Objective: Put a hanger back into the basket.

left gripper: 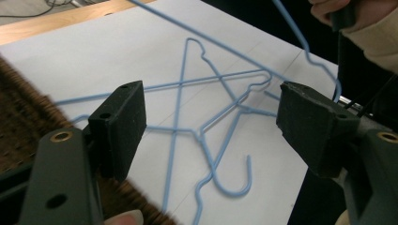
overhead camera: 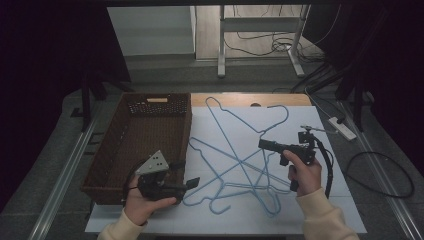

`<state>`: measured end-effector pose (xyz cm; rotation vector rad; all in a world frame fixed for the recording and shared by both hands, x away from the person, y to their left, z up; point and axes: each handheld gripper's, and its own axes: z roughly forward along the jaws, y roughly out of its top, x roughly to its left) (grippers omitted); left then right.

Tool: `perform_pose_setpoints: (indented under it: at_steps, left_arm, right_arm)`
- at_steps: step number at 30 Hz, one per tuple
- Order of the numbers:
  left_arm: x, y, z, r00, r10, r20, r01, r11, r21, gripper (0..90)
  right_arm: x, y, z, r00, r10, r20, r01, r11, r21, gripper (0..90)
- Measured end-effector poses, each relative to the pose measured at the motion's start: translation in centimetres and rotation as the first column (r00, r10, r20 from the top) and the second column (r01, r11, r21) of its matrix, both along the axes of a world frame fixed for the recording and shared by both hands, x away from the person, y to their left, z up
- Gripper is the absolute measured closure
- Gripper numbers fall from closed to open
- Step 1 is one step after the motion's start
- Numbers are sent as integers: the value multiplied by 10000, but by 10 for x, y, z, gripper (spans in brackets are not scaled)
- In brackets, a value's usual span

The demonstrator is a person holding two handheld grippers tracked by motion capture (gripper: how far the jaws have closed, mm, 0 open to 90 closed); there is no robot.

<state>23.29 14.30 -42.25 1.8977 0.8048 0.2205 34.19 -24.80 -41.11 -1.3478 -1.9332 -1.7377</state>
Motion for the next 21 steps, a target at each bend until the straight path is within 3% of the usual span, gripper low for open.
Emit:
perform_pose_setpoints:
  at_steps: [11, 21]
  left_arm:
    - [10, -43, 0, 9987, -335, -391, 329, 9993, -161, 254]
    - [23, -88, -7, 9930, -886, -777, 890, 9960, 14, 273]
  right_arm:
    - [-9, 20, -7, 9967, -741, 326, 729, 9967, 364, 876]
    - [-23, 36, -17, 9873, -1491, 540, 1452, 9870, 694, 876]
